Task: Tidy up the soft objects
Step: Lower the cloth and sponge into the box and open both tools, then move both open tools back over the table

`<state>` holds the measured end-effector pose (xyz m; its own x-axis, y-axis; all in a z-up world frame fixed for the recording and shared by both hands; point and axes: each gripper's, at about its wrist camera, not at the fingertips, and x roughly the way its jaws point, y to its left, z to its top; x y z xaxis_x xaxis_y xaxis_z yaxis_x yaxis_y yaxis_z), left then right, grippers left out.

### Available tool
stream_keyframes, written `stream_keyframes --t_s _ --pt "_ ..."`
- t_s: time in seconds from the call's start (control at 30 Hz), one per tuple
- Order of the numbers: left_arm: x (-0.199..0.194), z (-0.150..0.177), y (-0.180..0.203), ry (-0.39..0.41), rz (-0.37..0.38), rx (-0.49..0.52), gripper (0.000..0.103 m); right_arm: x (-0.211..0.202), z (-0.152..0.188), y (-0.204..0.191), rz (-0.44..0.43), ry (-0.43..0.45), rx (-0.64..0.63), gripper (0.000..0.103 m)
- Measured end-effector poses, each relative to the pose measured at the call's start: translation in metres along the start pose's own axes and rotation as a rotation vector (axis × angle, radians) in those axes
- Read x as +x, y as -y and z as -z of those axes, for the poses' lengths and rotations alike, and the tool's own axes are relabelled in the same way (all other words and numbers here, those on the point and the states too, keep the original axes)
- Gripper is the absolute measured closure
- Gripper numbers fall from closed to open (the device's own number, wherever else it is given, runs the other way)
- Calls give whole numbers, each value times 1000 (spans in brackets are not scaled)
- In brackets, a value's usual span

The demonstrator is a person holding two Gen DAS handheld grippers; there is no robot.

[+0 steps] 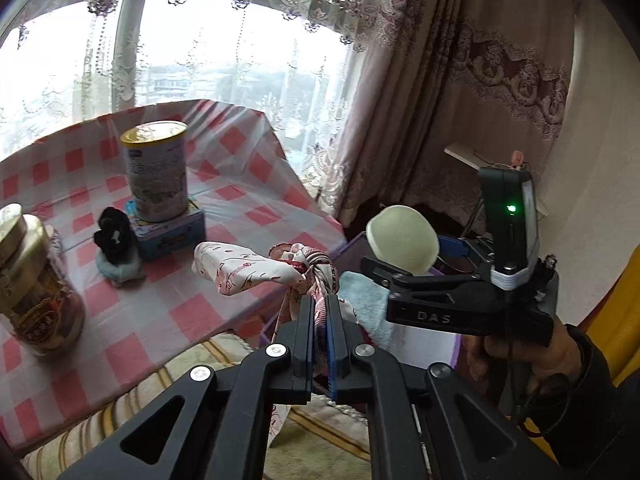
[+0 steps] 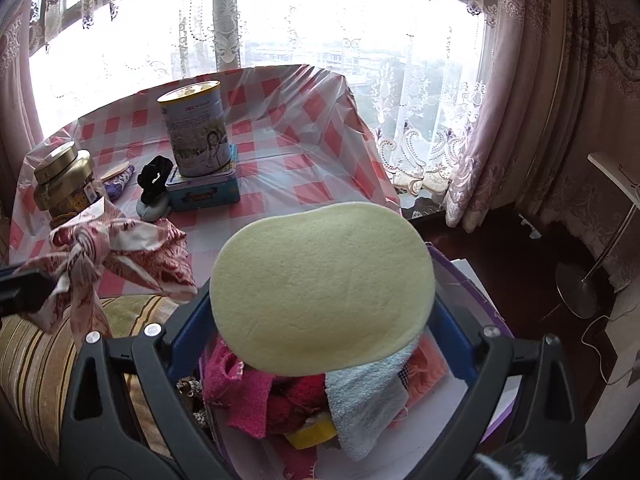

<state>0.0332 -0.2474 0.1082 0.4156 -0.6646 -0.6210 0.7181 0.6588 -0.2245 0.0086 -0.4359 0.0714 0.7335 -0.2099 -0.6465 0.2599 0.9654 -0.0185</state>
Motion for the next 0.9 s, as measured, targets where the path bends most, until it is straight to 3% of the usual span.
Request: stream_keyframes --t_s 0.1,0.13,0.33,0.6,0.9 --pt "10 3 15 -31 61 29 42 4 1 6 21 -16 11 4" --pt "11 5 19 -29 55 47 39 5 2 7 23 -19 11 3" --pt "8 13 12 -31 24 50 39 12 7 4 15 -40 -9 2" --pt "-28 32 -48 16 -49 -90 39 26 6 -28 -56 -57 -62 2" --pt "-103 54 -142 111 -247 -273 39 55 -23 -102 -201 -36 -163 2"
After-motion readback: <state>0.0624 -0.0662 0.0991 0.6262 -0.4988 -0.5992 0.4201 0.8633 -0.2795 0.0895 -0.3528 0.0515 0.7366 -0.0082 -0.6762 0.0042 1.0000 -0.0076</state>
